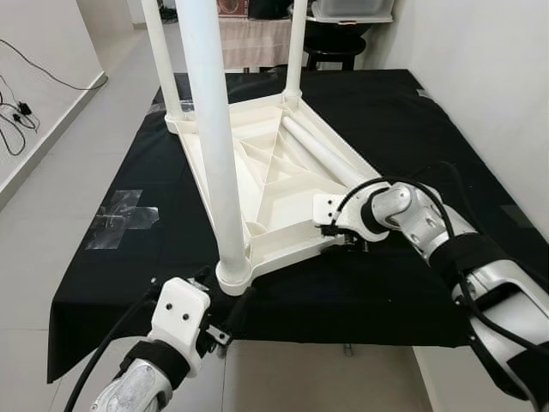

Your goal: Building children table

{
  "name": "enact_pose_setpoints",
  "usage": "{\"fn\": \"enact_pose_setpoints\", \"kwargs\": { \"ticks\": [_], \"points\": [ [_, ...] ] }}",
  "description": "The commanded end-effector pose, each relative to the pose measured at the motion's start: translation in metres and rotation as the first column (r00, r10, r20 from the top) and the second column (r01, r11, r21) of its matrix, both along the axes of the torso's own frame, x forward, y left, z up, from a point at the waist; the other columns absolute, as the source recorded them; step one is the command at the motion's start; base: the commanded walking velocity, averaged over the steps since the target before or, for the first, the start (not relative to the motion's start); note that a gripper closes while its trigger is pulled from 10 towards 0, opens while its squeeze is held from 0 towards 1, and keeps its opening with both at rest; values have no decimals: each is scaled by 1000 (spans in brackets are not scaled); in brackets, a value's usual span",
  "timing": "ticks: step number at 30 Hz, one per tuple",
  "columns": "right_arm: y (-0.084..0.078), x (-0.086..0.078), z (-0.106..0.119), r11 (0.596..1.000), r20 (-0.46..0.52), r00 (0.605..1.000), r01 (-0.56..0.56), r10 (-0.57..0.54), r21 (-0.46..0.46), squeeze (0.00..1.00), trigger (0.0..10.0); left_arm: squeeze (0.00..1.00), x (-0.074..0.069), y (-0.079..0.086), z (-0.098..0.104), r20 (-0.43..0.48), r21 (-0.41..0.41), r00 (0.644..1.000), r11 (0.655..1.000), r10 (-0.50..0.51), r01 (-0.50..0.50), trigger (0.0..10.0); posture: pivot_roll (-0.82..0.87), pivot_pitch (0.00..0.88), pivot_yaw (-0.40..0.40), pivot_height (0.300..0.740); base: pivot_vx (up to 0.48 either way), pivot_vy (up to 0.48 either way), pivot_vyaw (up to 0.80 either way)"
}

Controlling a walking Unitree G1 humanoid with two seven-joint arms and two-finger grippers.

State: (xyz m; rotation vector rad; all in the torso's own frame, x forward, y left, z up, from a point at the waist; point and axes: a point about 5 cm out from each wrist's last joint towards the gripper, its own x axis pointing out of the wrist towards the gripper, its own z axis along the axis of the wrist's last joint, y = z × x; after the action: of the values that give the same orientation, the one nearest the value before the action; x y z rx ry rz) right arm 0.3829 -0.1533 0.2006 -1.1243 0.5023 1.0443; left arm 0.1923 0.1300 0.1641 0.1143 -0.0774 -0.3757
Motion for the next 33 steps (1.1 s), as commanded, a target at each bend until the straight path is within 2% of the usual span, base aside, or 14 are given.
{"fn": "enact_pose_setpoints", "kwargs": {
  "ticks": [1,6,8,9,11,12,17,25,27,28,29,30,32,33],
  "points": [
    [3,-1,-5,997,-26,999,-36,35,-65,0,10000,0,-2,-1,-1,-7,2,1000,1000,0,0,10000,28,166,-45,740,0,0,0],
    [6,-1,-12,994,-45,998,-45,41,-101,0,10000,0,-2,-2,-1,-6,0,1000,1000,0,0,10000,28,166,-47,740,0,0,0],
    [13,1,-19,993,-31,999,-39,35,-116,0,9647,0,-2,-2,-1,-4,-3,1000,1000,1,-1,10000,26,168,-50,740,0,0,0],
    [18,2,-21,994,-26,999,-35,32,-107,0,4745,0,-2,-3,-1,-3,-4,1000,1000,2,-2,10000,27,169,-52,740,0,0,0],
    [21,2,-23,994,-23,999,-34,31,-99,0,4745,0,-2,-3,0,-3,-5,1000,1000,3,-3,10000,27,169,-52,740,0,0,0],
    [26,3,-24,996,-21,999,-30,28,-82,0,0,0,-2,-3,0,-2,-6,1000,1000,4,-4,10000,29,169,-53,740,0,0,0],
    [36,3,-25,998,-42,998,-38,36,-40,0,0,0,-2,-3,0,0,-7,1000,1000,7,-7,10000,31,168,-54,740,0,0,0],
    [41,3,-22,998,-76,996,-42,45,37,0,0,0,-2,-3,-2,1,-8,1000,1000,10,-10,10000,30,160,-60,740,0,0,0],
    [48,2,-18,990,-116,991,-45,61,135,0,0,0,-1,-3,-2,2,-9,1000,1000,11,-11,10000,30,158,-61,740,0,0,0],
    [48,2,-18,990,-116,991,-45,61,135,0,0,0,-1,-3,-2,2,-9,1000,1000,11,-11,10000,30,158,-61,740,0,0,0],
    [66,1,-5,938,-144,987,-22,76,347,0,0,0,-1,-3,-2,2,-10,1000,1000,10,-10,10000,26,152,-60,740,0,0,0],
    [72,1,-1,912,-150,985,-11,79,411,0,0,0,0,-3,-2,2,-10,1000,1000,9,-9,10000,25,150,-58,740,0,0,0],
    [80,1,4,872,-141,986,-3,83,490,0,0,0,0,-3,-3,2,-10,1000,1000,8,-8,10000,25,149,-57,740,0,0,0],
    [80,1,4,872,-141,986,-3,83,490,0,0,0,0,-3,-3,2,-10,1000,1000,8,-8,10000,25,149,-57,740,0,0,0]
  ]
}}
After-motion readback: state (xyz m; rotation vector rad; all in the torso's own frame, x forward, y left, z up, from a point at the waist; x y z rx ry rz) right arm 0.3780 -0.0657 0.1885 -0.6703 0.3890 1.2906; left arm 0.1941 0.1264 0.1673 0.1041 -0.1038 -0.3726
